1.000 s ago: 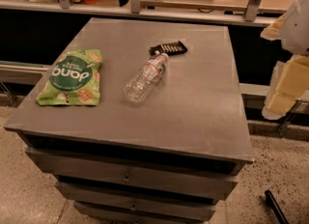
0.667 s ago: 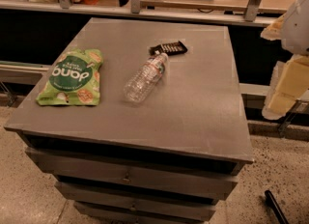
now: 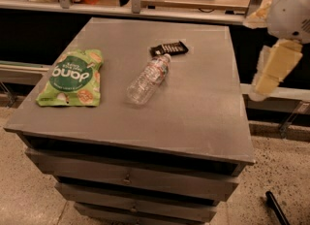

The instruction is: Move rxbar chocolate near green rice chip bag

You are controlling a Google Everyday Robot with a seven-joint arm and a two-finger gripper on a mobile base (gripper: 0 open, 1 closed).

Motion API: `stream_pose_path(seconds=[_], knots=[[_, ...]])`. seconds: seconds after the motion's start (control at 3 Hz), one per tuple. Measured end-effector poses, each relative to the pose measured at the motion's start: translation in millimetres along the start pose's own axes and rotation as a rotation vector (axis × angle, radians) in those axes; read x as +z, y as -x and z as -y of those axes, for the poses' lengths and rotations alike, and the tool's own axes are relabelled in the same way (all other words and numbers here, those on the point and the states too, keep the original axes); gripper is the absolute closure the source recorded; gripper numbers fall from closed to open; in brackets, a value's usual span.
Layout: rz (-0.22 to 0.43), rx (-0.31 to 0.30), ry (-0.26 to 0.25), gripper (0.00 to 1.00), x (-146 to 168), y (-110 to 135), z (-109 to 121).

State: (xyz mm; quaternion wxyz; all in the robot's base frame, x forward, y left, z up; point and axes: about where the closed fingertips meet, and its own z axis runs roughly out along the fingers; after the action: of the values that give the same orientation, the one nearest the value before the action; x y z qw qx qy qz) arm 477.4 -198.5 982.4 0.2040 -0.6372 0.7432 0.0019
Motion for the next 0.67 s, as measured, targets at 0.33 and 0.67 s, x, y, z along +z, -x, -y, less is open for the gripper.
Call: stream_pose_path(seconds=[0.33,0.67], knots=[[0.092,-0.087,0.025,0.00,11.9,16.3,43.0],[0.179,-0.165,0.067,0.00,38.5,29.1,84.3]])
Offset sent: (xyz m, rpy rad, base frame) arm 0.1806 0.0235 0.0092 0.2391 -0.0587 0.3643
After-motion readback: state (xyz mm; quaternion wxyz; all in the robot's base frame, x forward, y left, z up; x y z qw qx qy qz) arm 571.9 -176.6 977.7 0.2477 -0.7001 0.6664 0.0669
